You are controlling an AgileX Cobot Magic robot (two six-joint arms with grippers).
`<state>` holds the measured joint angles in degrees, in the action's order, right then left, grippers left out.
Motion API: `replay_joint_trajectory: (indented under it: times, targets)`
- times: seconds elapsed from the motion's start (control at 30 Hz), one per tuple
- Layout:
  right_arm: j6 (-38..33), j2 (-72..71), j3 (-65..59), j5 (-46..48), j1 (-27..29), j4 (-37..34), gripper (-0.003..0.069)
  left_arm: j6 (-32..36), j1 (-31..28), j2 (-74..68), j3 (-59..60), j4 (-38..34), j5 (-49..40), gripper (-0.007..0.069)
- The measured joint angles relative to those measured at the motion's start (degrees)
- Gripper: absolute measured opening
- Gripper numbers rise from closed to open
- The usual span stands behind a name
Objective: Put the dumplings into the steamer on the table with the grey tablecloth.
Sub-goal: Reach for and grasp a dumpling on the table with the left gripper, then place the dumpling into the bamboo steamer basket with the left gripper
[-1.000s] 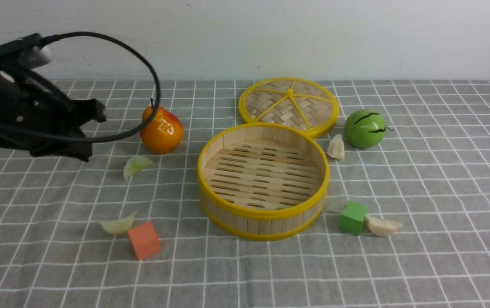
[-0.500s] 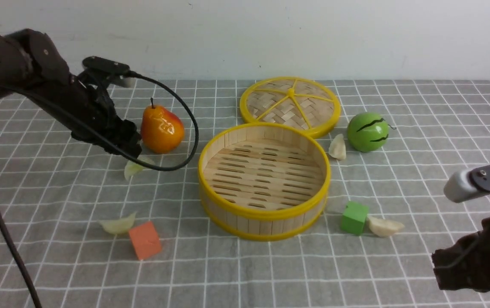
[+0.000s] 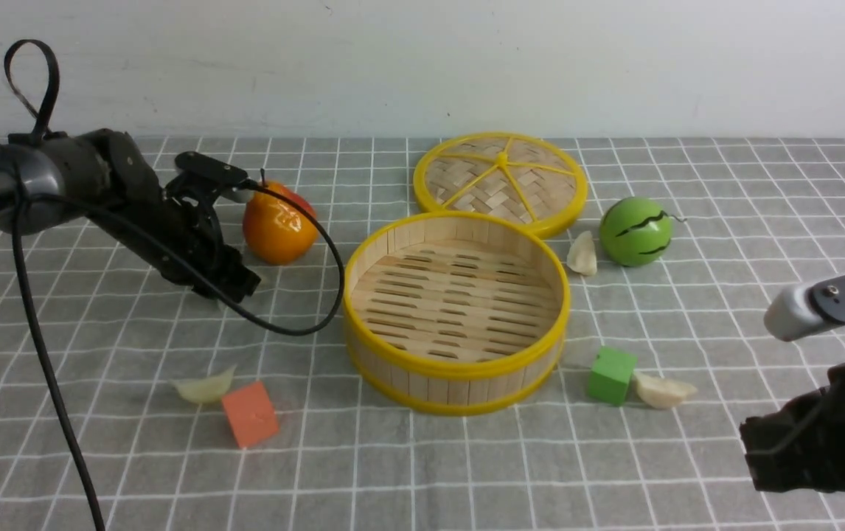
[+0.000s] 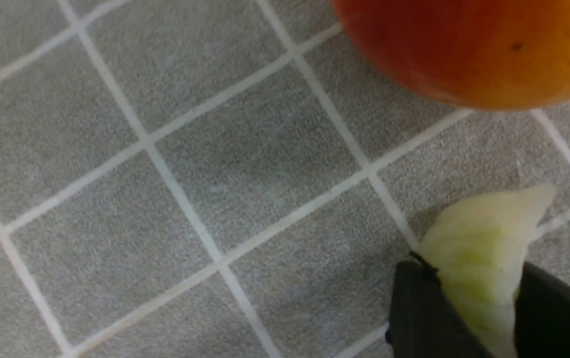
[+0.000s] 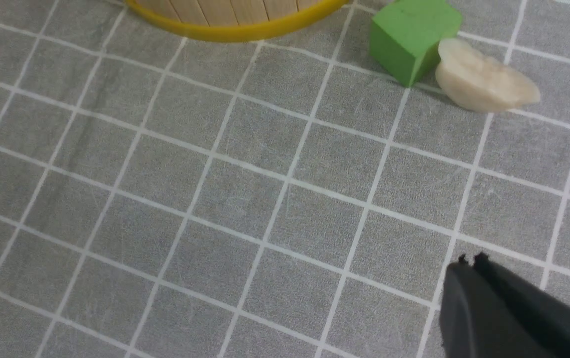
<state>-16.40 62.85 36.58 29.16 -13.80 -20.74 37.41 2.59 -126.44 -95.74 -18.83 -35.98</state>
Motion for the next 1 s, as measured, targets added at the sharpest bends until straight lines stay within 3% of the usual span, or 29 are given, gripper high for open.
replay_joint_trajectory:
  times: [0.17,0.3,0.47,0.63,0.77,1.0]
  targets:
    - [0.0,0.0,0.0,-0.1,0.0,0.0,-0.0011,-4.6,0.0,2.3,0.0,-3.7,-2.6,0.0185]
    - [0.0,0.0,0.0,-0.2,0.0,-0.1,-0.0005,-12.8,0.6,9.8,0.0,-9.5,-7.9,0.0185]
    - [0.0,0.0,0.0,-1.2,0.0,-0.9,-0.0002,-20.1,8.7,15.4,-0.2,-13.1,-8.1,0.0185]
    - [0.0,0.0,0.0,-1.5,0.0,-2.4,-0.0001,-35.4,18.8,12.8,-0.2,-3.4,-0.4,0.0185]
    - [0.0,0.0,0.0,-1.5,0.0,-2.6,0.0002,-46.9,22.6,8.3,-0.2,8.0,5.9,0.0185]
    - [0.0,0.0,0.0,-1.5,0.0,-2.7,0.0009,-50.6,24.0,3.8,-0.2,13.2,9.3,0.0218]
